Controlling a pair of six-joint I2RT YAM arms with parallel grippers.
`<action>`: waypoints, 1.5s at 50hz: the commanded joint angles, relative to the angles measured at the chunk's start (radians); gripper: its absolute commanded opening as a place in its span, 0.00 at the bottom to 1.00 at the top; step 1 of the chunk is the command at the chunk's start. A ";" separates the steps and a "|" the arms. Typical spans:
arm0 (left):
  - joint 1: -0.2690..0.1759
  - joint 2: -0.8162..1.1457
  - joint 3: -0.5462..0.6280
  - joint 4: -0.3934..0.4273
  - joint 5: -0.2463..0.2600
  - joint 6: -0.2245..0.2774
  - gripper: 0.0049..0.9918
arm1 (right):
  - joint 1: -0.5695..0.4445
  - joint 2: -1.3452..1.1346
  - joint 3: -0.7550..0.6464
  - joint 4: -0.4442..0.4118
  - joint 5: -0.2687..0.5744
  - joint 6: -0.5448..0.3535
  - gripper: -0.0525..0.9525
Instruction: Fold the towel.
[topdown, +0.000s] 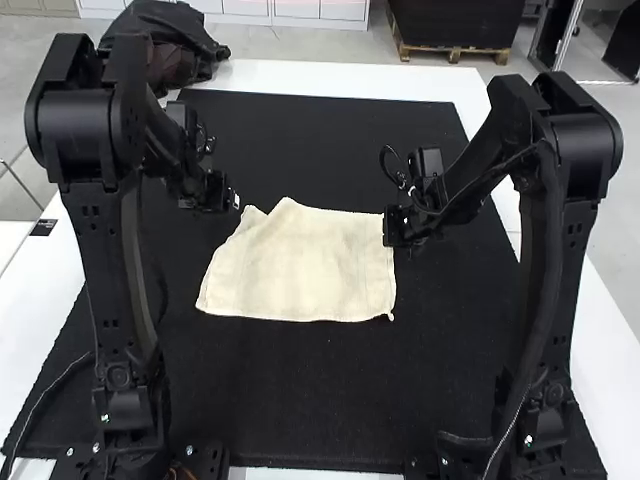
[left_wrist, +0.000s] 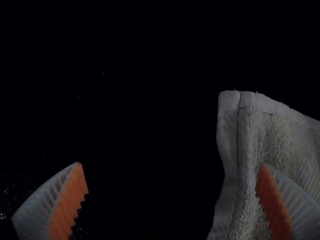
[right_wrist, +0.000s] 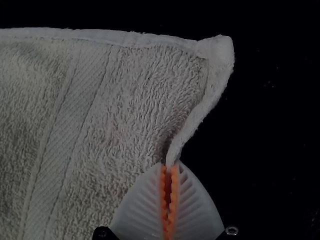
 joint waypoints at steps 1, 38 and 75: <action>-0.010 -0.027 0.000 -0.001 0.025 -0.007 0.80 | 0.018 0.013 -0.043 -0.039 -0.064 0.000 0.03; -0.059 0.020 -0.052 0.016 0.025 0.004 0.94 | 0.015 0.010 -0.043 -0.039 -0.065 0.008 0.03; -0.069 0.109 -0.137 0.204 -0.019 0.004 0.02 | 0.005 0.007 -0.043 -0.040 -0.071 0.016 0.03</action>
